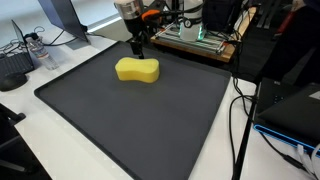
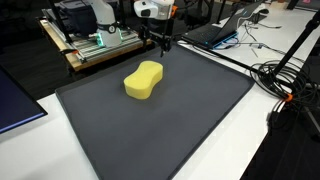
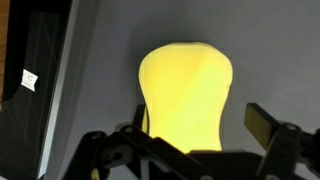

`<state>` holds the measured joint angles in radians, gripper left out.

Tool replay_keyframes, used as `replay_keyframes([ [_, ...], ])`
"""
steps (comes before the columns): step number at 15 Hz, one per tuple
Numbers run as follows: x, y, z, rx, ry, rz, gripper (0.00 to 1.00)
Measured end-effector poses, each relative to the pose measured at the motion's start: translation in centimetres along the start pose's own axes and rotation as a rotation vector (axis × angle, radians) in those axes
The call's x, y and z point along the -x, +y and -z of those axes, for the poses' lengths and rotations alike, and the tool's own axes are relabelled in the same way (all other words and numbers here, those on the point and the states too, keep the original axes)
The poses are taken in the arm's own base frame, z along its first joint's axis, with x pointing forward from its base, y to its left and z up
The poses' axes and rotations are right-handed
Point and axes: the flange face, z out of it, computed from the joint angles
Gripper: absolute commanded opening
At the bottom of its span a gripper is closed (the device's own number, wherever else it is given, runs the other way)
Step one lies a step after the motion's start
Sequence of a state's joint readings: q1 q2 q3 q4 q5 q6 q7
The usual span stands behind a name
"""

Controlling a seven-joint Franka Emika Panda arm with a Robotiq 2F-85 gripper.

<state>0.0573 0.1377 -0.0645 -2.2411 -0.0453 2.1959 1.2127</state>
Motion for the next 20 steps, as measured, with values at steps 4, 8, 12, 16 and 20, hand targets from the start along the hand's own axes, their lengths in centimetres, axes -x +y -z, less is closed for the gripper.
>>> replay_keyframes([
  [4,3.0,1.4,-1.0,-0.032,0.102,-0.046,1.00],
  [8,5.9,2.8,-1.1,-0.054,0.218,-0.087,1.00],
  [12,8.4,3.8,-1.0,-0.044,0.283,-0.080,1.00],
  [16,9.9,4.9,-1.0,-0.020,0.299,-0.007,1.00],
  [20,9.6,6.4,-0.2,-0.013,0.290,0.119,1.00],
])
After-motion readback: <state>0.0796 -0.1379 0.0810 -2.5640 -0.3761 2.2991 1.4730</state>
